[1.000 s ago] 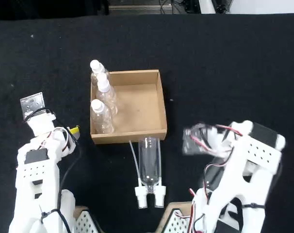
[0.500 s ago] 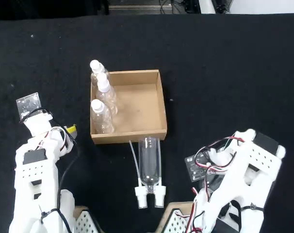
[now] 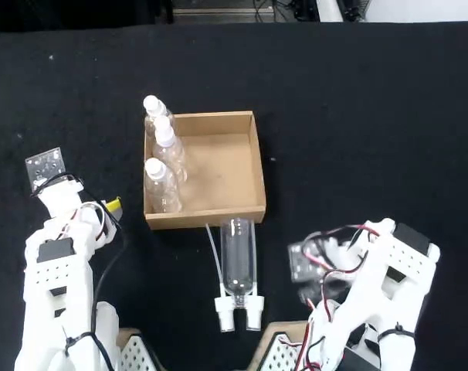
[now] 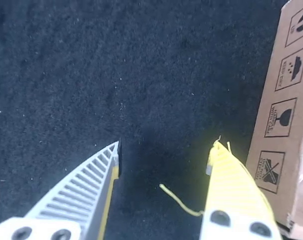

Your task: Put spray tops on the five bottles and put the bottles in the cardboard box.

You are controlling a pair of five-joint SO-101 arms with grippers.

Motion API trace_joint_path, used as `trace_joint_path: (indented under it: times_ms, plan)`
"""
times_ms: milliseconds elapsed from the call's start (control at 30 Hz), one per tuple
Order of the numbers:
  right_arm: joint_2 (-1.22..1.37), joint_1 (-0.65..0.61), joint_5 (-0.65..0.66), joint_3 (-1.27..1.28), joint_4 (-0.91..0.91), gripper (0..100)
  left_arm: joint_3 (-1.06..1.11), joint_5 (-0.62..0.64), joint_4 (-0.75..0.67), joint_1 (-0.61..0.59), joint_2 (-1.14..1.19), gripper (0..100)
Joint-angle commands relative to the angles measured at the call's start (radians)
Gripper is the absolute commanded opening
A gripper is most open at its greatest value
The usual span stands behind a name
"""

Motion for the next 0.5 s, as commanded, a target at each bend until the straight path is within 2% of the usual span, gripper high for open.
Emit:
trace_joint_path:
  times_ms: [0, 100, 200, 333, 467]
  plan:
    - [-0.039, -0.025, -0.442, -0.013, -0.038, 27.6, -0.012, 0.0, -0.018, -0.004, -0.006, 26]
    - [-0.033, -0.038, -0.895, -0.018, -0.149, 27.6, -0.012, 0.0, -0.018, -0.004, -0.006, 26]
    - [-0.033, 0.0, -1.185, -0.013, -0.25, 27.6, -0.012, 0.0, -0.018, -0.004, -0.006, 26]
    - [-0.033, 0.018, -1.358, -0.018, -0.25, 27.8, -0.012, 0.0, -0.017, -0.005, -0.006, 26]
    - [-0.033, 0.011, -1.398, -0.062, -0.152, 27.9, -0.012, 0.0, -0.015, -0.005, -0.006, 26]
